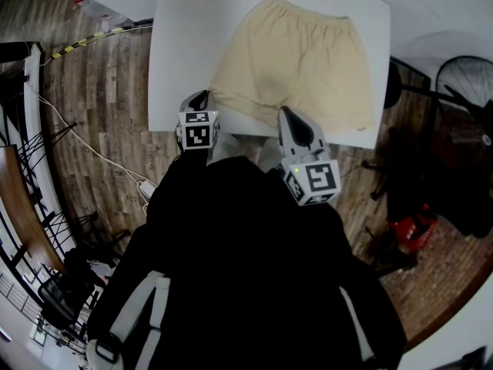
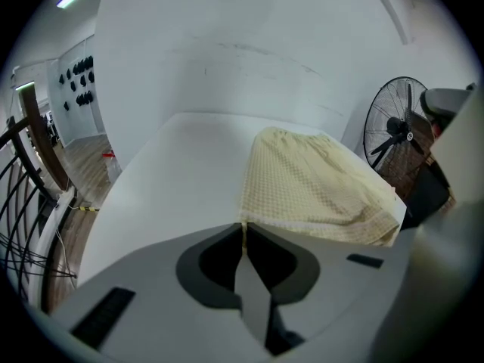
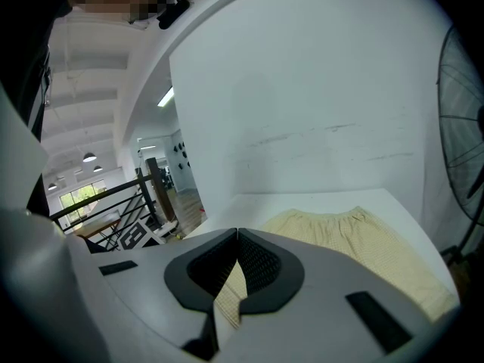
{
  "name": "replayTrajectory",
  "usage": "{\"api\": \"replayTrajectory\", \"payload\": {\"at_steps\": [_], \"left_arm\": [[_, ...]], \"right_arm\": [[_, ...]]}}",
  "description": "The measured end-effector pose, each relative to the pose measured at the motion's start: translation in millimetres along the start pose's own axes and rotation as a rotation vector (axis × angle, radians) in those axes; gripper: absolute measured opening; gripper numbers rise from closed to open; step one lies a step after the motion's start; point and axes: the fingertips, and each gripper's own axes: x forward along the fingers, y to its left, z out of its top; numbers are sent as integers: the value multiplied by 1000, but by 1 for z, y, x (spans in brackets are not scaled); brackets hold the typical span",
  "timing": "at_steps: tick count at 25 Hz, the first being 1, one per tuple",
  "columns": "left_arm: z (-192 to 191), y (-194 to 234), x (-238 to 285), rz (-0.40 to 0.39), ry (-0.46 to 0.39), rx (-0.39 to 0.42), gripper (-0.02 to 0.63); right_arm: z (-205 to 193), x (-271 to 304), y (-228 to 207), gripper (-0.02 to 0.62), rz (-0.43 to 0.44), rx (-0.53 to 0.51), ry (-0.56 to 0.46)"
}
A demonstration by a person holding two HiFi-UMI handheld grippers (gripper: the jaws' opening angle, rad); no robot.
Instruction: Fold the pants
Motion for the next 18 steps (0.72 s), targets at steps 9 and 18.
{"api": "replayTrajectory", "payload": {"at_steps": [9, 18], "left_arm": [[36, -21, -30, -19, -106, 11, 17], [65, -66, -55, -76, -177, 21, 11]], "right_arm": [[0, -9, -6, 5, -13, 5, -11], [4, -31, -23, 5, -37, 15, -49]]}}
